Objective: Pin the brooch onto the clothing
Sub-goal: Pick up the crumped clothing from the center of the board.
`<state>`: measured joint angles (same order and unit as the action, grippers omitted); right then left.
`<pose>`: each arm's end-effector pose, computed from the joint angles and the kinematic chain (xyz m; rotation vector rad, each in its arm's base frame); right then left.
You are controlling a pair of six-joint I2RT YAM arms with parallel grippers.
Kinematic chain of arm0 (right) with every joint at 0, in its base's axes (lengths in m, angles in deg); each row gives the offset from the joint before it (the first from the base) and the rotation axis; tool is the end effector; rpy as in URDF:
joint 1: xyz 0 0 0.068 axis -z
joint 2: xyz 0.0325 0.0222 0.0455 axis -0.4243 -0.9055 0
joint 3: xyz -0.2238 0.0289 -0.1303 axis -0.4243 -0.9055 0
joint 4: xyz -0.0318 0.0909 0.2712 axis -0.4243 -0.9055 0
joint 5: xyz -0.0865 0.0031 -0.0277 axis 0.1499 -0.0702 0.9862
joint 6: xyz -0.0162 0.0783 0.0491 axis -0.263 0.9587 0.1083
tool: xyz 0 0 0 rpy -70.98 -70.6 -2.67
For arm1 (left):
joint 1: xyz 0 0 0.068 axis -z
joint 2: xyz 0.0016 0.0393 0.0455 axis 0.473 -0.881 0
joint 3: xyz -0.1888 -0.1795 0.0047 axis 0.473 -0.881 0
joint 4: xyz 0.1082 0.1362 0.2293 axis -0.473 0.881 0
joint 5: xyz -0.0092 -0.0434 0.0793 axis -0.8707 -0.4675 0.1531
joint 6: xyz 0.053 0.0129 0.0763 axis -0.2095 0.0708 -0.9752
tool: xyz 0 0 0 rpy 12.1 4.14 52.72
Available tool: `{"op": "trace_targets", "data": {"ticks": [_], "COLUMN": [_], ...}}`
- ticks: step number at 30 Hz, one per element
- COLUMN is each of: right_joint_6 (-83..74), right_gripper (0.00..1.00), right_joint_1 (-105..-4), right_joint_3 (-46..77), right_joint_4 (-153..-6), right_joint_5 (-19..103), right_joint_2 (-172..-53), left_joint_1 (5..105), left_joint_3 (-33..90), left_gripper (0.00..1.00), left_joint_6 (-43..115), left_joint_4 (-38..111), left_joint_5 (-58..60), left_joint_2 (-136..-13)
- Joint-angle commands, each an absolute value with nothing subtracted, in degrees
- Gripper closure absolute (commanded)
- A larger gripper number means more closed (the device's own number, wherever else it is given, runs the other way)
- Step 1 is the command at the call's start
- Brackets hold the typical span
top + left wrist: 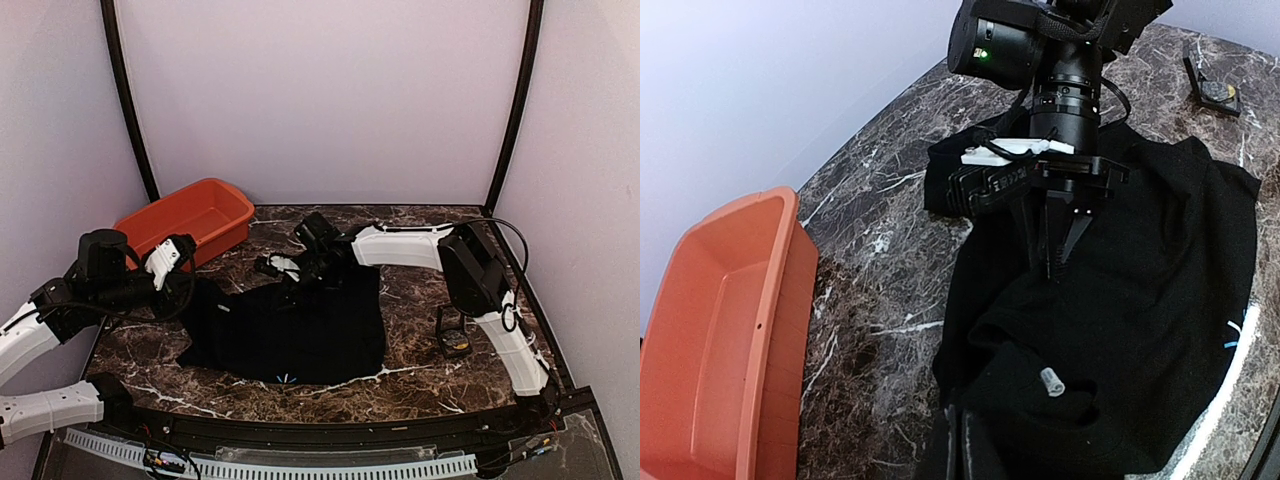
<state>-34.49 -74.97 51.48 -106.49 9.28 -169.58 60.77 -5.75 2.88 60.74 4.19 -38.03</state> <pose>0.3196 0.4633 0.0997 -1.7192 1.8252 1.0644 0.2018 -0.1378 0.2643 0.9577 1.7355 -0.2089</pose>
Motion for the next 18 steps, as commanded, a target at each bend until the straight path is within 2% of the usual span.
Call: {"op": "trace_targets", "data": {"ticks": [1, 3, 9, 18], "right_joint_6": [-34.8, -34.7, -32.6, -29.7], "right_gripper": [0.92, 1.0, 1.0, 1.0], "right_joint_1": [-74.5, -74.2, -72.3, -70.2], "right_joint_3": [52.4, 52.2, 49.0, 26.6], "right_joint_4": [-108.2, -108.4, -104.8, -77.6], "right_joint_5": [6.6, 4.9, 4.7, 25.7], "right_joint_2": [-170.5, -170.1, -165.3, -143.8], "left_joint_1": [61.0, 61.0, 61.0, 61.0], "left_joint_3": [-7.2, -7.3, -7.4, -2.3], "left_gripper": [0.99, 0.99, 0.99, 0.99], "left_joint_6": [2.7, 2.8, 2.8, 4.0], "left_joint_4": [59.1, 59.1, 59.0, 55.5], "left_joint_5": [4.3, 4.4, 5.3, 11.1], "left_joint_2": [-37.1, -37.0, -36.5, -37.5]}}
